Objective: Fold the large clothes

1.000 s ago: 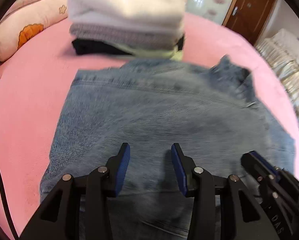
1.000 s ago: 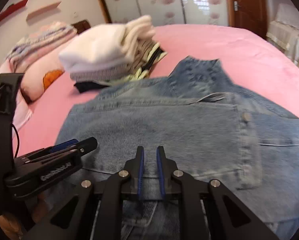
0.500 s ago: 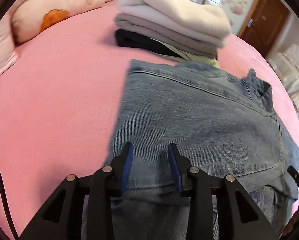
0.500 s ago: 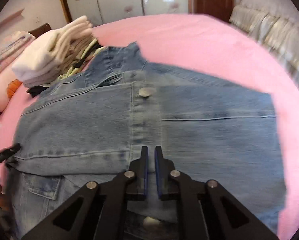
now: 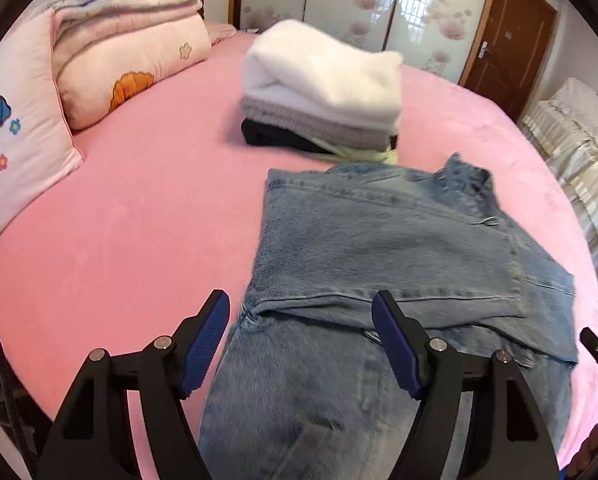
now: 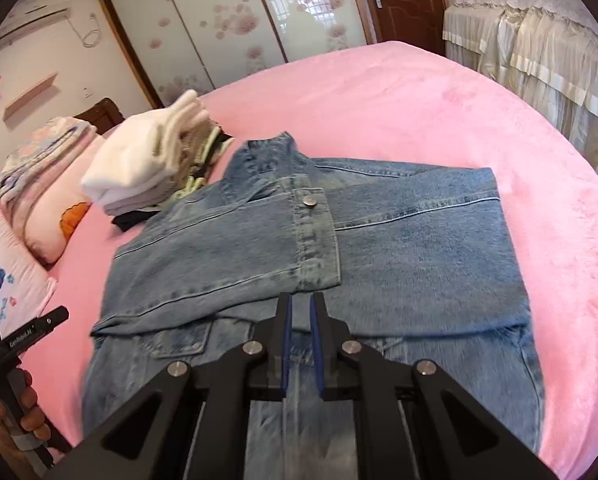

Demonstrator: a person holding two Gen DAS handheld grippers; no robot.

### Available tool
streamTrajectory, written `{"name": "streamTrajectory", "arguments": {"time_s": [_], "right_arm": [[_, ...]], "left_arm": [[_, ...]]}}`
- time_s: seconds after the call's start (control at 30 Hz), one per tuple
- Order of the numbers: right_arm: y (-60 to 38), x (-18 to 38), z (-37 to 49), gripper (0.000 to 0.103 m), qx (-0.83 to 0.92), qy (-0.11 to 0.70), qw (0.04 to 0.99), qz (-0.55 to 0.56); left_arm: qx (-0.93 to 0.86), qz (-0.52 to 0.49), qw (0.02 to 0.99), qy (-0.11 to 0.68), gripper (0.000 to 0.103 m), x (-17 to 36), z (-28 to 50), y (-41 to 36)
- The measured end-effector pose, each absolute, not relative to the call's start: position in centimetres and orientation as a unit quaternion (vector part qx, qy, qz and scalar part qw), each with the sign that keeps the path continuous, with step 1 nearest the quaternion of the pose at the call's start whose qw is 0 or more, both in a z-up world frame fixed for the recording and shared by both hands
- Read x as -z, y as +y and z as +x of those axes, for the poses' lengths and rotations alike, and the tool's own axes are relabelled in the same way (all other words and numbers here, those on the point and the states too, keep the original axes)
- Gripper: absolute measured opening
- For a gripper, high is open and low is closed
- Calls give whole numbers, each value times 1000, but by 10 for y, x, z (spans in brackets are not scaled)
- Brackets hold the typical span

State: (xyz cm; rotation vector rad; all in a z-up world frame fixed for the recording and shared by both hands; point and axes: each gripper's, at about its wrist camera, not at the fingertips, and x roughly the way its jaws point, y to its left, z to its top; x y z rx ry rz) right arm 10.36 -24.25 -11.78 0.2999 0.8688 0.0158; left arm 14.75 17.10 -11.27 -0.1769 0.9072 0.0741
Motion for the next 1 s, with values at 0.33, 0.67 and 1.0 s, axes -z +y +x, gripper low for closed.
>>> {"name": "streamTrajectory", "arguments": {"time_s": [0.33,0.67,1.0], "right_arm": [[-235,64,44,10,-3,399,908,130],[-223,27,-3,28,-8,382,920,86],[-212,25,-51,39,-20,377,924,55]], "left_arm": [[-24,-66,915,396,74,37,78,163],[-1,-37,929,368,76,4,11,149],[30,1,943,332,76,18,-51,152]]}}
